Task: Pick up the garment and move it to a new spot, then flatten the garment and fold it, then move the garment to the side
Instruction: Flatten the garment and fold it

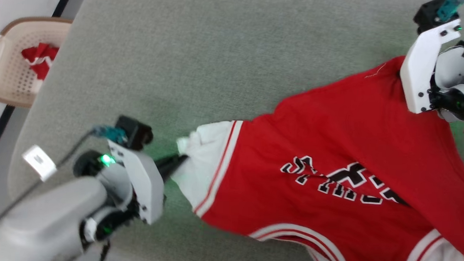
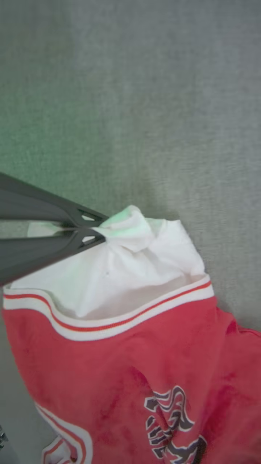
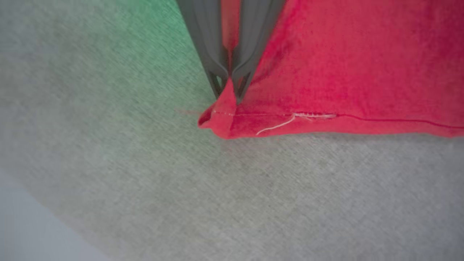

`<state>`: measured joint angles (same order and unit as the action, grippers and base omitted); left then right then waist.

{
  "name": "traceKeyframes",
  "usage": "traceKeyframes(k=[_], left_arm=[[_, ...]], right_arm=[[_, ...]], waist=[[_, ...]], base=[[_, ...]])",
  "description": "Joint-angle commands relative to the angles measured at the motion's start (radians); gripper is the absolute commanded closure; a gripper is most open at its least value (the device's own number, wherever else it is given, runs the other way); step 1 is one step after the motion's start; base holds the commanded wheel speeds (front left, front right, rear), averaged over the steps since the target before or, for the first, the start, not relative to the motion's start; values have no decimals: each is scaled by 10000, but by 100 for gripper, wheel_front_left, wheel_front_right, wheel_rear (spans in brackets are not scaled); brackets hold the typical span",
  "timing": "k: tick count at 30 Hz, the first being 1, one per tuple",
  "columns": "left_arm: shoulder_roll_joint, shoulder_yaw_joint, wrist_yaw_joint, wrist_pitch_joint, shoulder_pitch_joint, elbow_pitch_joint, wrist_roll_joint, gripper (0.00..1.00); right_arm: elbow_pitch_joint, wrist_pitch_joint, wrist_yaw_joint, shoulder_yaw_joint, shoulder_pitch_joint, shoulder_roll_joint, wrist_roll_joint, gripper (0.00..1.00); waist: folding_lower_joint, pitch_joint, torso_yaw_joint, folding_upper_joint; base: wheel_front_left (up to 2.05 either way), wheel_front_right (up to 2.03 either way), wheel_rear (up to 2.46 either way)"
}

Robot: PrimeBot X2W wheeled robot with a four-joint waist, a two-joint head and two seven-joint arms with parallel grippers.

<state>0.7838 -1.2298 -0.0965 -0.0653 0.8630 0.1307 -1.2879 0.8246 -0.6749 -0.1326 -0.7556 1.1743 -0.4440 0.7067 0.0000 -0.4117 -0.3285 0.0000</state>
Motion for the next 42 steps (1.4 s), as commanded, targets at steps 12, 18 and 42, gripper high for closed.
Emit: traceKeyframes(k=[12, 18, 42], left_arm=[[561, 771, 17, -1959, 3048, 600, 337, 100], [344, 1061, 314, -2709, 4675, 1844, 635, 100], [-1868, 1666, 1726, -716, 9370, 7155, 2370, 100]], right_arm=[[-844, 1384, 28, 653, 483, -225, 120, 100], [-1284, 1870, 29, 1334, 876, -191, -231, 100], [-669, 4176, 29, 3687, 2886, 933, -2831, 100]], waist=[[0, 1208, 1346, 0], [0, 1616, 1902, 0], [0, 539, 2746, 0]], base=[[0, 0, 0], [0, 0, 0], [0, 0, 0]])
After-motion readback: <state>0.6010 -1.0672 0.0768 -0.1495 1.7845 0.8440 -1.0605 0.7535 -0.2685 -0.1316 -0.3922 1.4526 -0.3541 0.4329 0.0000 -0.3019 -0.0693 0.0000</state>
